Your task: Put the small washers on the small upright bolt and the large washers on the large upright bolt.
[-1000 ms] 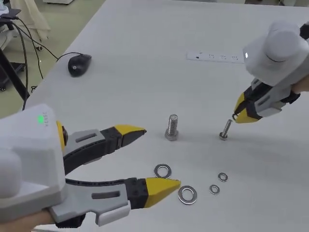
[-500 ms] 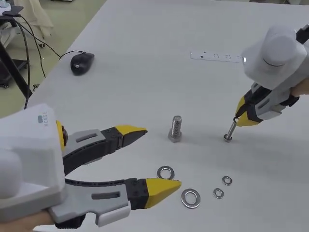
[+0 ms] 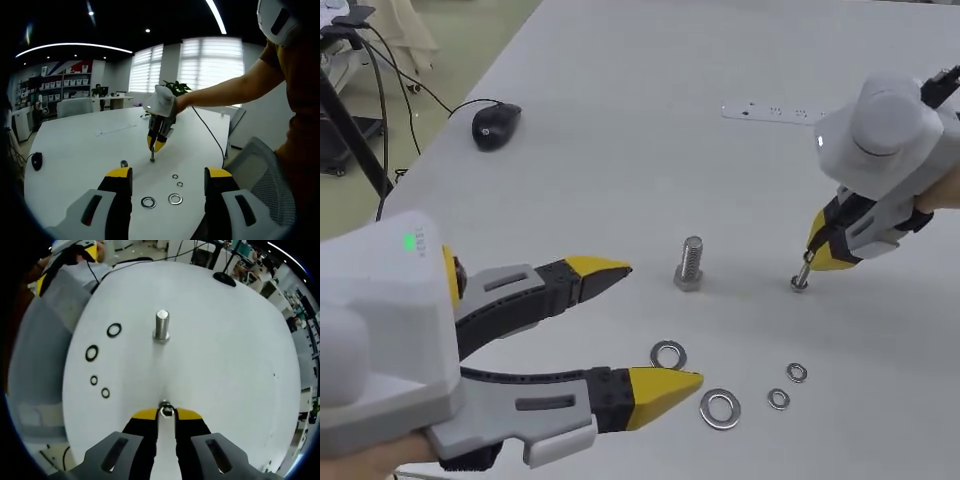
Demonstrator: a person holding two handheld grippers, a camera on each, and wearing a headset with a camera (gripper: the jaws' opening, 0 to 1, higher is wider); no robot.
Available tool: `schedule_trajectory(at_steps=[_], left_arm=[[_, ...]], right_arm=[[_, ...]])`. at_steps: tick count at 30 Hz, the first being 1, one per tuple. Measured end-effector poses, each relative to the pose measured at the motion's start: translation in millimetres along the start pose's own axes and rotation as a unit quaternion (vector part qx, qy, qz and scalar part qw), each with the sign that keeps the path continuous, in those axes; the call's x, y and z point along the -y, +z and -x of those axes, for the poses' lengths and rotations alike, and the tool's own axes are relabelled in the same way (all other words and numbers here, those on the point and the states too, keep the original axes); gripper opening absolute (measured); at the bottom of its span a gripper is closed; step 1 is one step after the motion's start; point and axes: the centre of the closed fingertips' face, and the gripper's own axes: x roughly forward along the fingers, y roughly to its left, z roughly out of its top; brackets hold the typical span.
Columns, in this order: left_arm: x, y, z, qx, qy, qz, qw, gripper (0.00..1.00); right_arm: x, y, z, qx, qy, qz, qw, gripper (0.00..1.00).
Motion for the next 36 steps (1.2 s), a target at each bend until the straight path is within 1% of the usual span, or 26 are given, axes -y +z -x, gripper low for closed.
schedule_trajectory(at_steps=[5,6,8,10,12,19,22,26,28,31,33,36], left_arm=[[-0.8,-2.7,1.4,-0.003,0.002,0.003,1.0,0.57],[-0.5,-3.1,1.5,-0.003,0.001,0.004,1.0,0.57],[-0.6,-3.5,1.5,-0.004,0.001,0.005,1.0,0.57],[-1.0,-4.5,1.3,-0.007,0.0,0.005,1.0,0.57],[-2.4,-4.0,1.1,-0.005,0.001,0.005,1.0,0.57],[-4.6,-4.2,0.4,-0.006,0.001,0.007,1.0,0.57],[-5.1,-4.9,0.4,-0.006,0.0,0.008,0.9999,0.57],[-5.4,-5.2,0.6,-0.005,0.001,0.01,0.9999,0.57],[-5.2,-5.0,0.4,-0.005,0.001,0.009,0.9999,0.57],[-3.4,-3.8,0.0,-0.005,0.001,0.006,1.0,0.57],[-2.3,-2.2,0.1,-0.002,0.0,0.005,1.0,0.57],[-0.7,-0.7,0.6,-0.001,0.001,0.003,1.0,0.57]], right_arm=[[-1.1,-3.5,-9.2,0.002,0.0,-0.001,1.0,0.12],[-2.5,-3.7,-10.8,0.004,0.004,-0.003,1.0,0.12],[-2.2,-4.6,-13.5,0.005,-0.002,0.005,1.0,0.12],[-2.8,-5.6,-16.3,0.004,-0.002,0.006,1.0,0.13],[-4.2,-6.1,-19.1,0.004,0.001,0.005,1.0,0.13],[-5.4,-9.7,-26.2,0.008,-0.001,0.006,1.0,0.13],[-5.2,-13.6,-28.3,0.006,-0.005,0.008,0.9999,0.15],[-6.1,-15.2,-22.9,0.011,-0.008,0.001,0.9999,0.16],[-4.2,-19.8,-20.8,0.011,-0.008,0.0,0.9999,0.16],[-4.1,-21.9,-15.9,0.012,-0.012,-0.005,0.9998,0.16],[-6.0,-21.2,-12.5,0.017,-0.011,-0.014,0.9997,0.16],[-10.7,-22.7,-8.5,0.014,-0.014,-0.014,0.9997,0.16]])
